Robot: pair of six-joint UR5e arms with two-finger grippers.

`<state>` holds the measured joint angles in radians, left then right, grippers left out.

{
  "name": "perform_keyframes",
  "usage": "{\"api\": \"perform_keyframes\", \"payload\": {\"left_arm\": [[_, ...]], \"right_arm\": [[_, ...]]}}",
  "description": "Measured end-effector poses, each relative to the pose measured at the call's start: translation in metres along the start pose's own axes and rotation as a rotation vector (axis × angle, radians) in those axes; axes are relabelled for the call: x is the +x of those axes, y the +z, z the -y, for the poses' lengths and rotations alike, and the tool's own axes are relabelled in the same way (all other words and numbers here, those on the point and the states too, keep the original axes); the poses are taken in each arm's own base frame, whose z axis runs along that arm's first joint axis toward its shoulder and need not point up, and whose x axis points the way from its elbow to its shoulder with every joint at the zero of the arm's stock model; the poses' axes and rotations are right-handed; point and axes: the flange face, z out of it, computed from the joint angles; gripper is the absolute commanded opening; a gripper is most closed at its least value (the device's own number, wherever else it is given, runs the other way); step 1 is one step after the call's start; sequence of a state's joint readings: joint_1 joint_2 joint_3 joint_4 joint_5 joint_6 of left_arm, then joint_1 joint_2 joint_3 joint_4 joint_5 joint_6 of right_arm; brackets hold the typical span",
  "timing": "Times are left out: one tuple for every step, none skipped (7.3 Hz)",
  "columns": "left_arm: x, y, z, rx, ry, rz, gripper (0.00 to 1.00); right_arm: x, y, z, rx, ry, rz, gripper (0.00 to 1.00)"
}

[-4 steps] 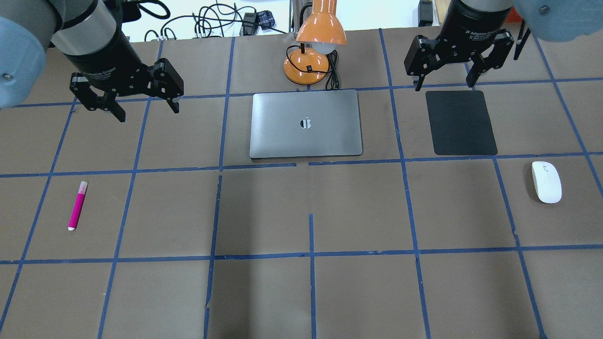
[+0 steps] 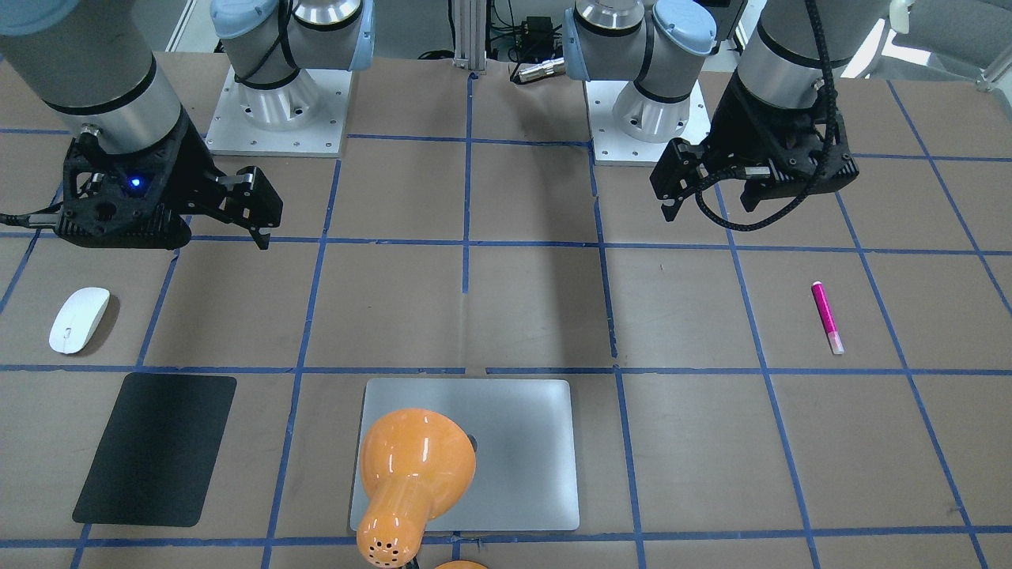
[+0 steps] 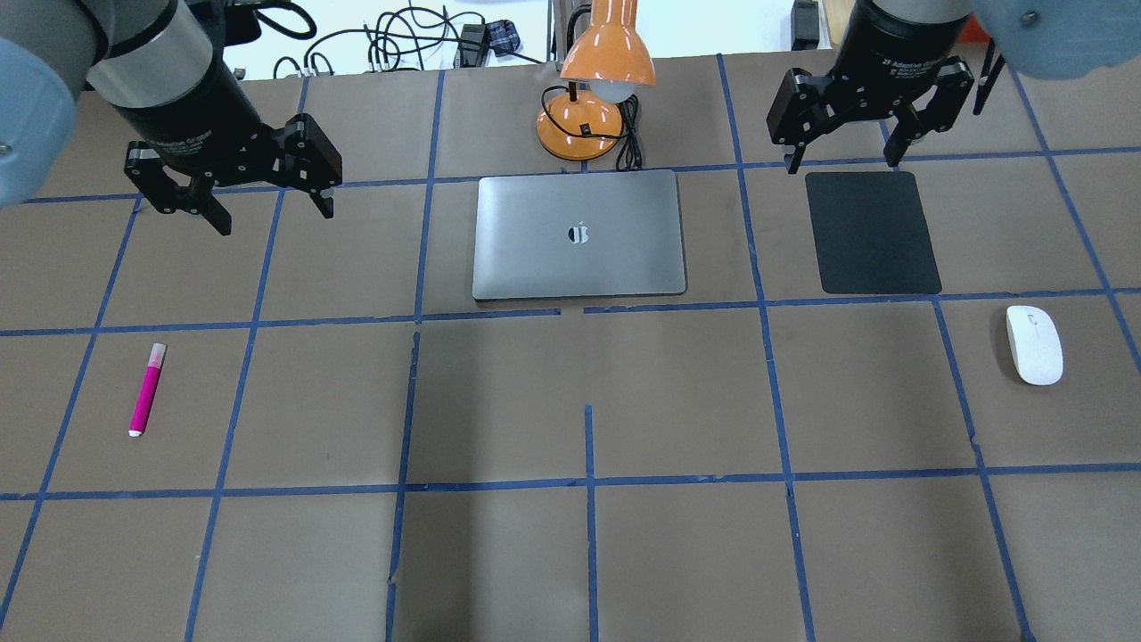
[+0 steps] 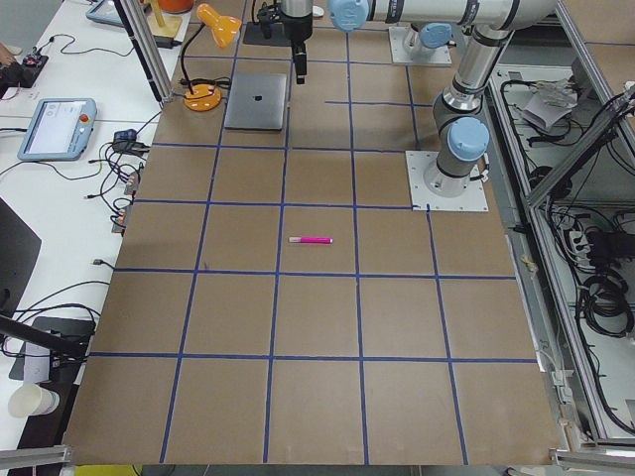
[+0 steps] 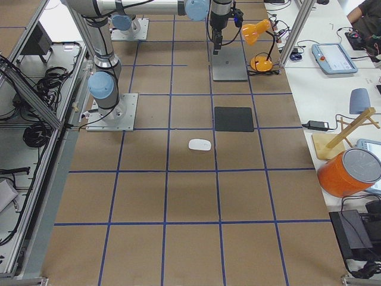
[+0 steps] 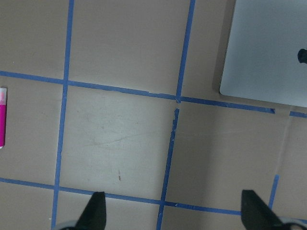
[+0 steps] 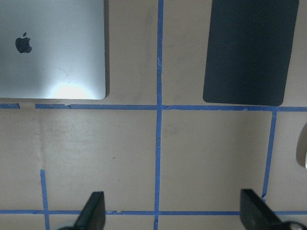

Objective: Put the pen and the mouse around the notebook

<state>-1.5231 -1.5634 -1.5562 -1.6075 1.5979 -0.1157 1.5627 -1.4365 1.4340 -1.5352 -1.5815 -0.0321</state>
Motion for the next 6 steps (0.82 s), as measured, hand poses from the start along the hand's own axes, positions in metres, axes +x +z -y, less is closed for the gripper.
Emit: {"api": "perform_keyframes", "payload": {"left_arm": [[-0.021,0.001,0.002,-0.022,-0.033,0.013,1.0],[-0.061,0.007,0.01,-0.044,-0.066,0.013,1.0],[-0.11,0.019,0.021,-0.071,-0.053,0.004,1.0],[-0.158,0.035,0.029,-0.093,-0.009,-0.011,1.0],[-0.205,0.056,0.037,-0.091,0.035,-0.024,1.0],[-0.246,0.085,0.043,-0.071,0.082,-0.028,1.0]], "right_arm": [[0.006,0.003,0.002,-0.007,-0.007,-0.004,1.0],[0.028,0.013,0.006,-0.028,-0.021,-0.008,1.0],[0.073,0.038,0.01,-0.059,-0.013,-0.02,1.0],[0.129,0.076,0.01,-0.088,0.043,-0.045,1.0],[0.191,0.121,0.0,-0.106,0.111,-0.052,1.0],[0.246,0.167,-0.016,-0.09,0.134,-0.054,1.0]]}}
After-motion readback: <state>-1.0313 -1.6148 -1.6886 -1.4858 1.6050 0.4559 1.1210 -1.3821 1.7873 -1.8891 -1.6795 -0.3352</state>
